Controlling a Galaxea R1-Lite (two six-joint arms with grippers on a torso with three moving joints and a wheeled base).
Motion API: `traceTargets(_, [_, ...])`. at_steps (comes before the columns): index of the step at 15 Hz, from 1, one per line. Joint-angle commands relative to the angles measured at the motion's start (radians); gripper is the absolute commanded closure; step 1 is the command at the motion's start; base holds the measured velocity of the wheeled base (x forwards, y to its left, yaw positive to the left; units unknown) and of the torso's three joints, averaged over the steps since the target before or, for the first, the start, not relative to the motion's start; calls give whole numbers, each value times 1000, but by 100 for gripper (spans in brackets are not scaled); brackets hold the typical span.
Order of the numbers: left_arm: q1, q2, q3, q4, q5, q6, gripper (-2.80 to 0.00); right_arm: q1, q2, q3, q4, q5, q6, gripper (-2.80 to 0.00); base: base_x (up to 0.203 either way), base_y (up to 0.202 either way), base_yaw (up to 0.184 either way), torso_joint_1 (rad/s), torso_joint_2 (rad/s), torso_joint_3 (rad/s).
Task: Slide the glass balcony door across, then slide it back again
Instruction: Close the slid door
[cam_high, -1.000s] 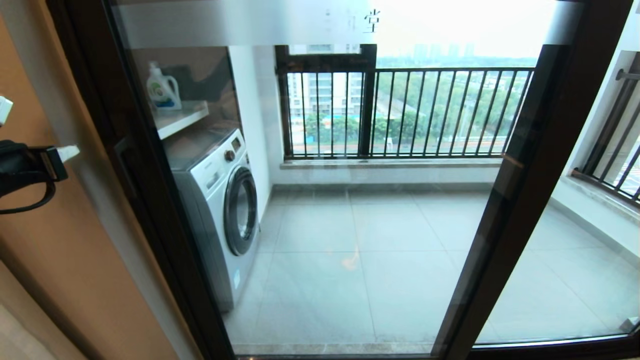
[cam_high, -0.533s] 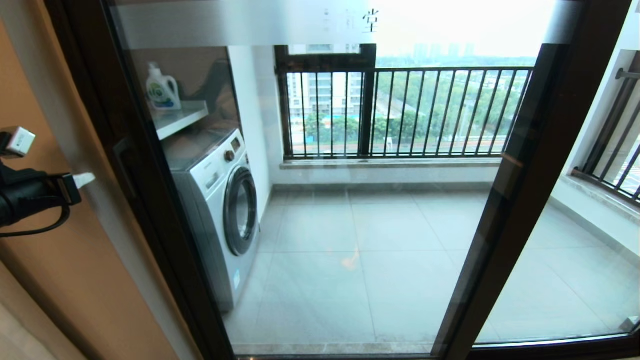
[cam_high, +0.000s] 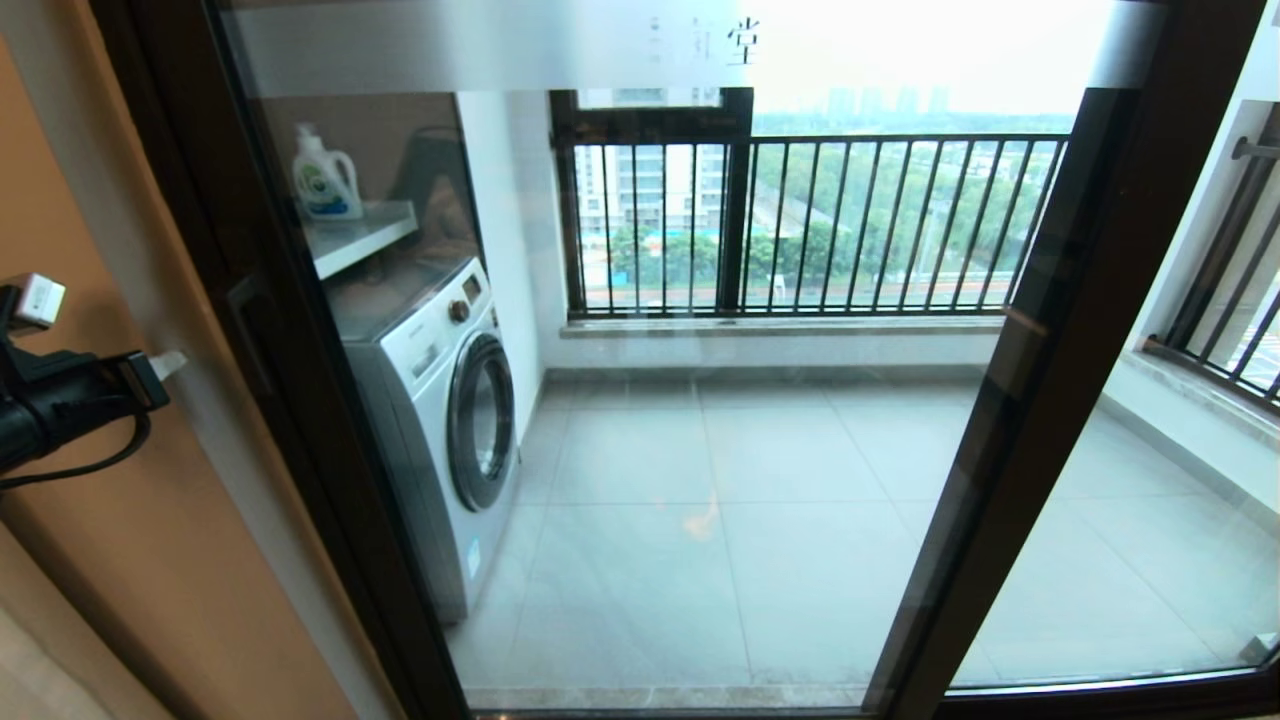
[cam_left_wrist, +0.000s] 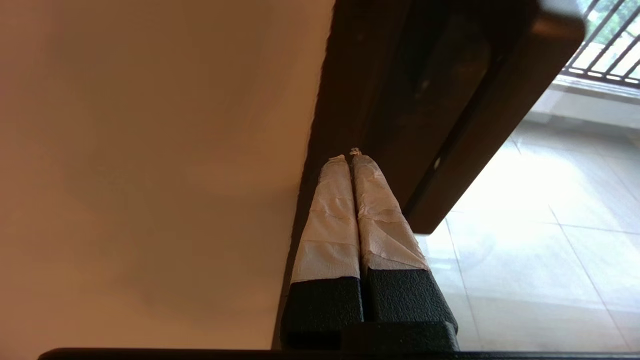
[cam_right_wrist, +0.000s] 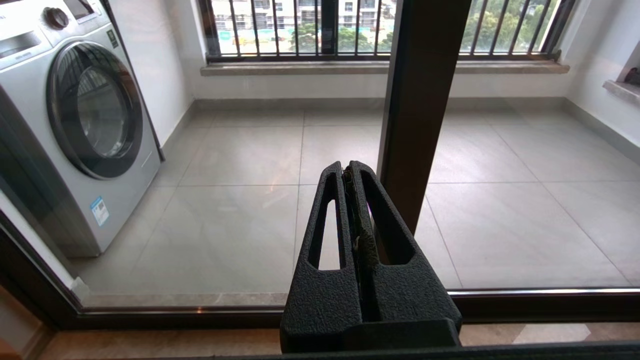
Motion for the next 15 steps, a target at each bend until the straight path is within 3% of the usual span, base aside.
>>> traceTargets(1, [-2, 6, 12, -5, -4, -1, 0, 0, 1, 12, -1, 0, -1, 0, 0, 0, 0, 0, 0, 0])
traceTargets(7, [-48, 14, 55, -26, -1, 3, 0, 0, 1, 12, -1, 0, -1, 0, 0, 0, 0, 0, 0, 0])
traceTargets(12, [-66, 98, 77, -182, 4, 4, 0, 0, 1, 12, -1, 0, -1, 0, 0, 0, 0, 0, 0, 0])
traceTargets(15, [-70, 114, 68, -203, 28, 4, 0, 0, 1, 12, -1, 0, 0, 0, 0, 0, 0, 0, 0, 0])
